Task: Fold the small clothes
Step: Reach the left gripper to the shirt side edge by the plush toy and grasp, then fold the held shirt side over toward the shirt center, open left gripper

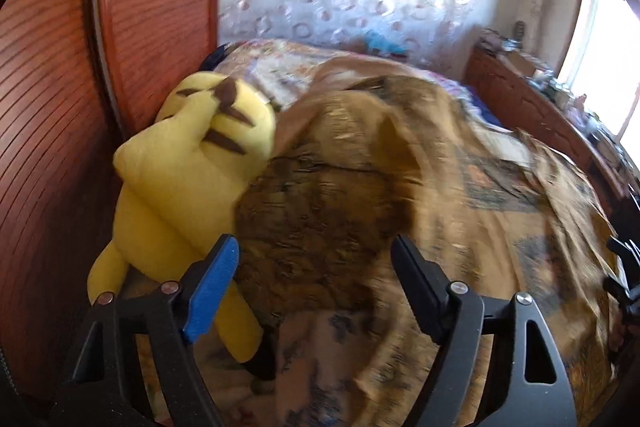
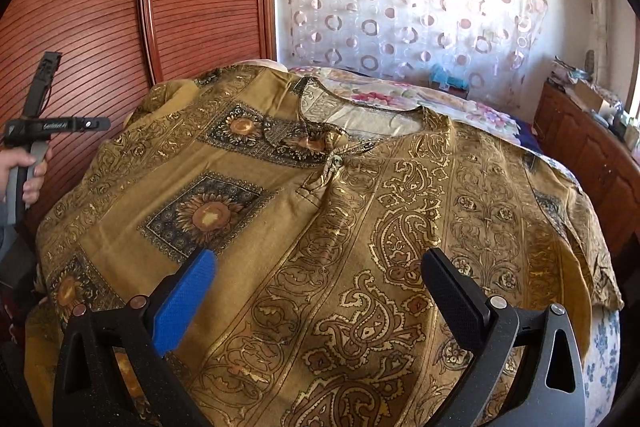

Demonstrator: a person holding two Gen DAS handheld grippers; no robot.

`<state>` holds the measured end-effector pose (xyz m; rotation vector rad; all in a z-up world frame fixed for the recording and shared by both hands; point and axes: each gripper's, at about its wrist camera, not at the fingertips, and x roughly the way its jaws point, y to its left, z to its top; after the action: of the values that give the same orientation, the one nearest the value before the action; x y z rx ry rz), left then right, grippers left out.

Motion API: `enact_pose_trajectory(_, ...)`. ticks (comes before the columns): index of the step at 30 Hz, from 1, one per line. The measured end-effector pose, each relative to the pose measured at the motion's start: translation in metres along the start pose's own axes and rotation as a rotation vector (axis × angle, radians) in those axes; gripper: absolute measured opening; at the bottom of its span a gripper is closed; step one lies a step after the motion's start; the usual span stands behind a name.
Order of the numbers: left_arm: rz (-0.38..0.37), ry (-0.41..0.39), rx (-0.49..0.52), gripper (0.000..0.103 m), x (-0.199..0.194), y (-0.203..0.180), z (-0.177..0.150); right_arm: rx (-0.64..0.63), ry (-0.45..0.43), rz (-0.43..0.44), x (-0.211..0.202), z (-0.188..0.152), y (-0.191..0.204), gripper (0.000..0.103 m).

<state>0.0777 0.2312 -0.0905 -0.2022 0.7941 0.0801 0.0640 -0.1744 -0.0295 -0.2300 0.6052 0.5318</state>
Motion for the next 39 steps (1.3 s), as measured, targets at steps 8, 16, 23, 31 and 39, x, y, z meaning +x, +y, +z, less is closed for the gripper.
enact_pose_trajectory(8,-0.057,0.155,-0.059,0.080,0.050,0.006,-0.003,-0.024,-0.008,-0.023,0.015,0.000,0.014,0.102)
enact_pose_trajectory(16,-0.163,0.175,-0.103,0.058,0.051,0.004,-0.008,-0.021,-0.012,-0.022,0.017,-0.002,0.014,0.102)
enact_pose_trajectory(23,-0.111,0.171,0.048,0.021,0.039,-0.016,-0.004,-0.026,-0.010,-0.038,0.019,-0.001,0.013,0.102)
enact_pose_trajectory(31,-0.092,0.049,0.100,0.005,-0.003,-0.018,0.014,-0.023,-0.018,-0.041,0.016,-0.002,0.012,0.102)
enact_pose_trajectory(39,-0.201,-0.056,0.264,0.005,-0.044,-0.102,0.039,-0.025,-0.017,-0.040,0.015,-0.002,0.012,0.102)
